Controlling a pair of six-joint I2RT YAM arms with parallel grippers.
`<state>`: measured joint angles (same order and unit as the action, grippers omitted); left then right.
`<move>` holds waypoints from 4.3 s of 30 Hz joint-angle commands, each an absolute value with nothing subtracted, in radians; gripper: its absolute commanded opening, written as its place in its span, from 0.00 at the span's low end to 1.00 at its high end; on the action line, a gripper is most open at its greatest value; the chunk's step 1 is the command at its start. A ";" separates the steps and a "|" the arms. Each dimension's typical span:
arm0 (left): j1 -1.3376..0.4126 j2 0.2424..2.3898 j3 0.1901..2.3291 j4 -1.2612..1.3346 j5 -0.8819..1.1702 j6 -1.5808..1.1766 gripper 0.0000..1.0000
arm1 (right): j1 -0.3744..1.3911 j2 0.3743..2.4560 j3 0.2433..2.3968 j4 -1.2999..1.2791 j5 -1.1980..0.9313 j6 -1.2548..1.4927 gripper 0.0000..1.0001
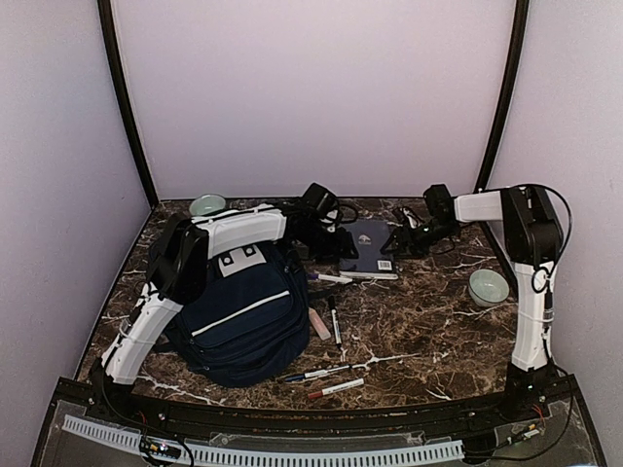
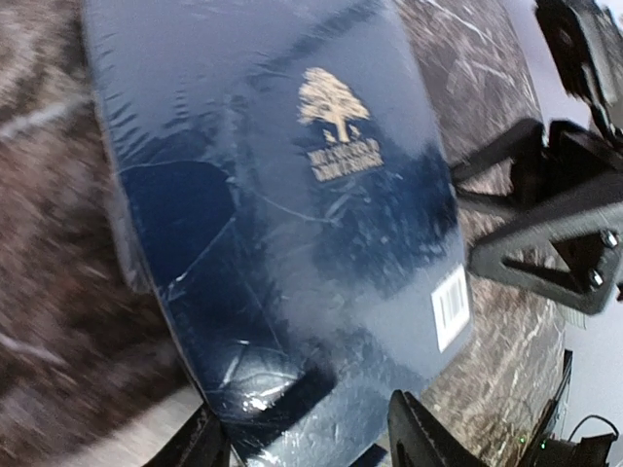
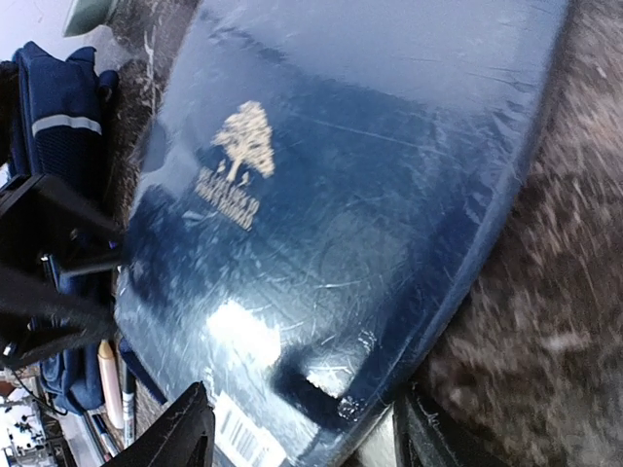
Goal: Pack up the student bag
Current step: Move the book to the center of the board, then pick up the book at the center of the board, then pass from the left arm to the right
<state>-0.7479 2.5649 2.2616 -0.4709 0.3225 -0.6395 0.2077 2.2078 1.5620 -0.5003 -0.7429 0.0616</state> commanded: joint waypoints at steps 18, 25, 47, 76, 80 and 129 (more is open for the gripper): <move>-1.027 2.181 1.792 -0.128 0.244 -0.735 0.56 | 0.275 1.948 1.235 -0.592 -0.792 -0.092 0.62; -1.050 2.093 1.528 0.037 0.170 -0.831 0.57 | 0.295 1.947 1.144 -0.573 -0.800 -0.124 0.60; -1.098 2.045 1.261 0.223 -0.208 -1.263 0.68 | 0.290 1.965 1.107 -0.549 -0.776 -0.136 0.60; -1.112 2.061 1.187 0.326 -0.248 -1.496 0.87 | 0.298 1.998 1.110 -0.555 -0.792 -0.139 0.59; -1.109 2.087 1.177 0.327 -0.255 -1.533 0.88 | 0.297 2.001 1.108 -0.552 -0.798 -0.138 0.59; -1.046 1.843 0.888 1.397 0.173 -1.019 0.00 | 0.135 1.275 1.012 -0.456 -0.891 -0.147 0.93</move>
